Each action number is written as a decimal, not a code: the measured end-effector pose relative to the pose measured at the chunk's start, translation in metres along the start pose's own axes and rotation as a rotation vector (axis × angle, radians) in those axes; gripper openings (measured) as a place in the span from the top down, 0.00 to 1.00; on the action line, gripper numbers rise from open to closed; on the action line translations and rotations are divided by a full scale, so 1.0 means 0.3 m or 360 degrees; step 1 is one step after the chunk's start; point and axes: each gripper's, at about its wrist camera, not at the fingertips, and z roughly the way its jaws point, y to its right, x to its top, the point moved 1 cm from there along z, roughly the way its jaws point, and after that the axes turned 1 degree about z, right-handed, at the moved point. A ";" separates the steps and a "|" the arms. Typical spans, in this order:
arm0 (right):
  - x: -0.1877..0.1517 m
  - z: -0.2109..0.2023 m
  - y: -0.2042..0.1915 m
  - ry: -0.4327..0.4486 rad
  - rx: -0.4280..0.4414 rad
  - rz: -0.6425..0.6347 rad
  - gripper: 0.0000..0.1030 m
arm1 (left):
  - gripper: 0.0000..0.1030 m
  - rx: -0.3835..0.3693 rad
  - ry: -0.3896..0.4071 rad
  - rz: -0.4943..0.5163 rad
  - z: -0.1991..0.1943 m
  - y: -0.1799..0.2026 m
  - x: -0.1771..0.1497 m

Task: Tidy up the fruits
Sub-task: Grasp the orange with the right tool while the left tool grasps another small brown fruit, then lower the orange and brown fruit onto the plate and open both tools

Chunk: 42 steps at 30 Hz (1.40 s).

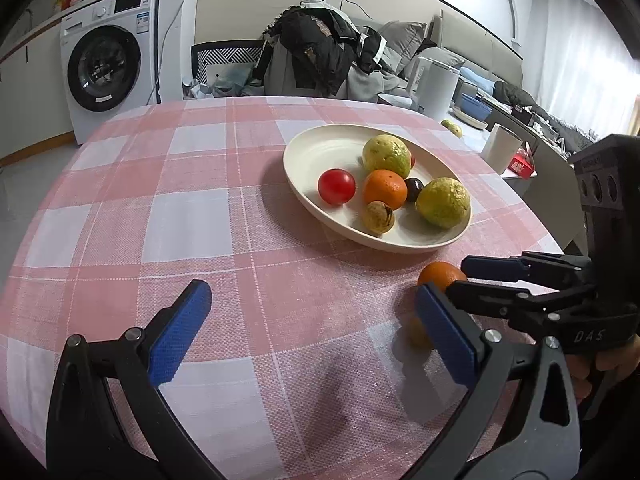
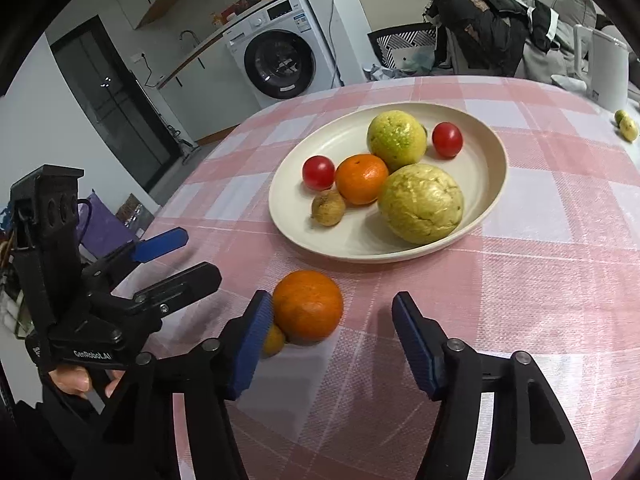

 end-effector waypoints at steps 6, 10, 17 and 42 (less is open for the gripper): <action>-0.004 0.023 -0.022 -0.0029 0.0063 -0.0013 0.62 | 0.01 -0.0004 0.0003 0.0023 0.002 0.013 0.002; -0.004 0.018 -0.034 -0.0009 0.0059 -0.0052 0.63 | 0.01 -0.0012 -0.0008 0.0038 0.003 0.024 0.001; 0.013 -0.037 -0.021 0.0099 0.0013 -0.0044 0.63 | 0.01 -0.0085 -0.0108 0.0123 0.026 0.077 -0.019; 0.017 -0.058 -0.001 0.0116 0.0012 -0.0054 0.63 | 0.75 -0.0293 -0.0205 0.0360 0.043 0.218 -0.061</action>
